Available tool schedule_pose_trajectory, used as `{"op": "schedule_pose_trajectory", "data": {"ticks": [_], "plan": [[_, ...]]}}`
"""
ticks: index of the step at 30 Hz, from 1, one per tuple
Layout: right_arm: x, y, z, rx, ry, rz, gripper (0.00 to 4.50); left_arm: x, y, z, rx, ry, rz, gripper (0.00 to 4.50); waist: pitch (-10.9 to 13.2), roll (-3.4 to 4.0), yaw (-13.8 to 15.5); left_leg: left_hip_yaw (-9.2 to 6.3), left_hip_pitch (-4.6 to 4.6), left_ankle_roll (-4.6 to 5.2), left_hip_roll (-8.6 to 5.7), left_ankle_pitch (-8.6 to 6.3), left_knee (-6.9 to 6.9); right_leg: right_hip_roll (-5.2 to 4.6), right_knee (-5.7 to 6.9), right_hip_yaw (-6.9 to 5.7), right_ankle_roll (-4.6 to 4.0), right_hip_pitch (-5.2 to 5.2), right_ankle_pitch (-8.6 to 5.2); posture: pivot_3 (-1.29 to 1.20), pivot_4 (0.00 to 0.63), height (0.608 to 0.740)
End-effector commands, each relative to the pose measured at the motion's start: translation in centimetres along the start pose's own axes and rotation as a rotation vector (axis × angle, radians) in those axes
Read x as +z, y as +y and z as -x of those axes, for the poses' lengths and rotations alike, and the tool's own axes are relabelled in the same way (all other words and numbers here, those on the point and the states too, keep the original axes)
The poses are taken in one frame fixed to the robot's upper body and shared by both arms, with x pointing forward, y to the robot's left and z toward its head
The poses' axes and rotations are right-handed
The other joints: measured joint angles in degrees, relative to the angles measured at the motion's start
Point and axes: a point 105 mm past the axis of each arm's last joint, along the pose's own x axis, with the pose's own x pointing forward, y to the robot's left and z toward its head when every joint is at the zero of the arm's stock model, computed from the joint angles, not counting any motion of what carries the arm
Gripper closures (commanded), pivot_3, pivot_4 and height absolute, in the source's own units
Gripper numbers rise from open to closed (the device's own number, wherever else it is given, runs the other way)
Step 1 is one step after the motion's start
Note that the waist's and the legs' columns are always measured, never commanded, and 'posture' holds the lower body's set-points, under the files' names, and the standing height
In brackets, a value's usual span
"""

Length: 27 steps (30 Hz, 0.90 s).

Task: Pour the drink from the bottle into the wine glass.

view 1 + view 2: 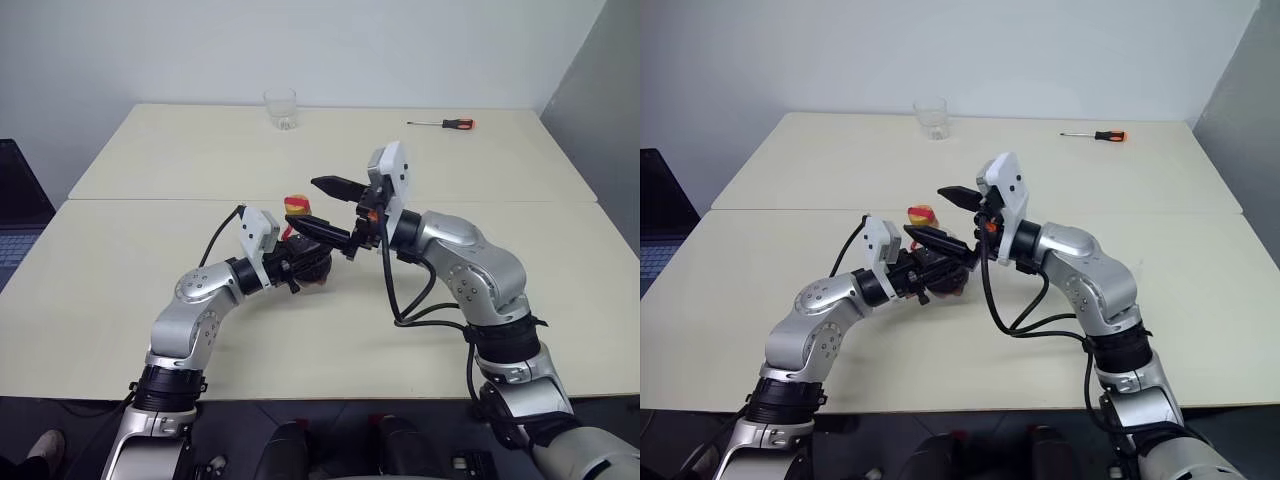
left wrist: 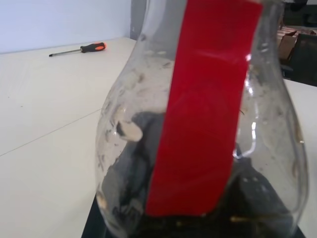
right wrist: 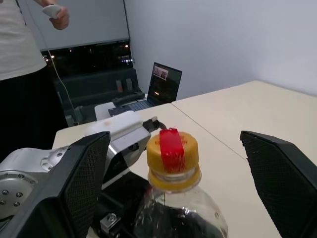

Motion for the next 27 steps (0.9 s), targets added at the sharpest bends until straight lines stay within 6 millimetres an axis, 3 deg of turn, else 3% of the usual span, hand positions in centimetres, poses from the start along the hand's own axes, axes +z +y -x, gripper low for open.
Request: {"op": "schedule_pose_trajectory", "data": {"ticks": [1, 21, 24, 27], "plan": [[1.2, 0.3, -0.6, 0.015, -0.045, 0.039, 0.02, 2.2, -0.5, -0.1, -0.023, -0.067, -0.059, 3.03, 0.0, 0.0, 0.0, 0.01, 0.0, 0.0, 0.0, 0.0, 0.0, 0.0, 0.0, 0.01, 0.0, 0.0, 0.0, 0.0, 0.15, 0.74], [0.9, 0.3, -2.0, 0.033, -0.051, 0.044, 0.02, 2.1, -0.6, 0.0, -0.019, -0.063, -0.055, 3.03, 0.0, 0.0, 0.0, 0.0, 0.0, 0.0, 0.0, 0.0, 0.0, 0.0, 0.0, 0.01, 0.0, 0.0, 0.0, 0.0, 0.15, 0.74], [1.0, 0.3, -2.0, 0.034, -0.054, 0.042, 0.63, 2.1, -0.6, 0.0, -0.019, -0.064, -0.056, 3.03, 0.0, 0.0, 0.0, 0.01, 0.0, 0.0, 0.0, 0.0, 0.0, 0.0, 0.0, 0.01, 0.0, 0.0, 0.0, 0.0, 0.15, 0.74], [1.1, 0.3, -2.0, 0.033, -0.058, 0.039, 1.66, 2.1, -0.6, 0.0, -0.02, -0.065, -0.056, 3.03, 0.0, 0.0, 0.0, 0.0, 0.0, 0.0, 0.0, 0.0, 0.0, -0.01, 0.0, 0.0, 0.0, 0.0, 0.0, 0.0, 0.15, 0.74]]}}
